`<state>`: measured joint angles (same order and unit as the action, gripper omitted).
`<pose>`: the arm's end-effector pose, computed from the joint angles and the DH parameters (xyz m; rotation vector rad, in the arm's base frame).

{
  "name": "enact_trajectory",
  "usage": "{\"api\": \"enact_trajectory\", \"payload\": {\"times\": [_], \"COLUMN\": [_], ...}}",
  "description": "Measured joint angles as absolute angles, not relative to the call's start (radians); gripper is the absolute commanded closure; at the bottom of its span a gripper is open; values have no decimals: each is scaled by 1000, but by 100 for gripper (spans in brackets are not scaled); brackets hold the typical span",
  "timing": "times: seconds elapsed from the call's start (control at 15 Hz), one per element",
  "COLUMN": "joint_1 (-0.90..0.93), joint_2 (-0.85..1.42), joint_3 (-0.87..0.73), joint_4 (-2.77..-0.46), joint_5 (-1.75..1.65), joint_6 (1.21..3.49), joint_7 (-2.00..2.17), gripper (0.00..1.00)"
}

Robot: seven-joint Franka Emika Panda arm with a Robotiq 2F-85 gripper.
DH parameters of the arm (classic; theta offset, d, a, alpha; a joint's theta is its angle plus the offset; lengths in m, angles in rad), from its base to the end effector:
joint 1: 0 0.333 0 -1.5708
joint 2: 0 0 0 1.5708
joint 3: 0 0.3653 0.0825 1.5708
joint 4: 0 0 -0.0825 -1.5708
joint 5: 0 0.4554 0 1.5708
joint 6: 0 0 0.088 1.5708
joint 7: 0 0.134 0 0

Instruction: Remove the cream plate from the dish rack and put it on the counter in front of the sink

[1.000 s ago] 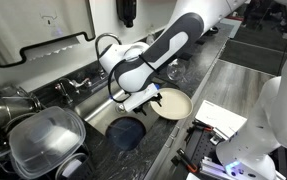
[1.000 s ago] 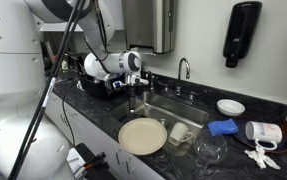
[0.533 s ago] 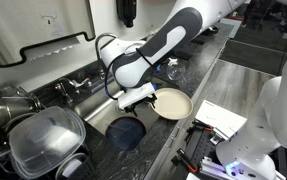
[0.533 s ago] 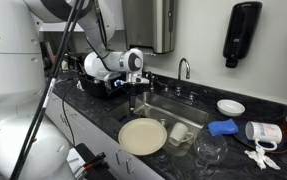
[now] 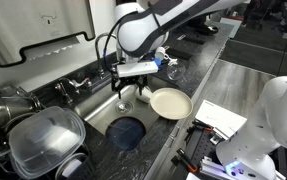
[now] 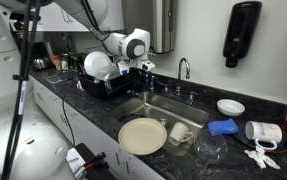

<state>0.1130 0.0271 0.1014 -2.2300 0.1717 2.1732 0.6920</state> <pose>0.5586 0.1322 0.3311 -2.9177 0.8721 0.2083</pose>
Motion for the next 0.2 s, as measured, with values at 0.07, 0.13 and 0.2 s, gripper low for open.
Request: {"api": "enact_trajectory", "payload": {"times": [0.07,0.13,0.2], "joint_1": [112,111,111], "joint_2": [-3,-31,-62], "joint_3": [98,97,97], "joint_4": [-2237,-2245,-2253], "joint_5": [195,212,224], "joint_6": [2189,2205,2216], "joint_7": [648,612,582], "gripper": [0,0,0]}}
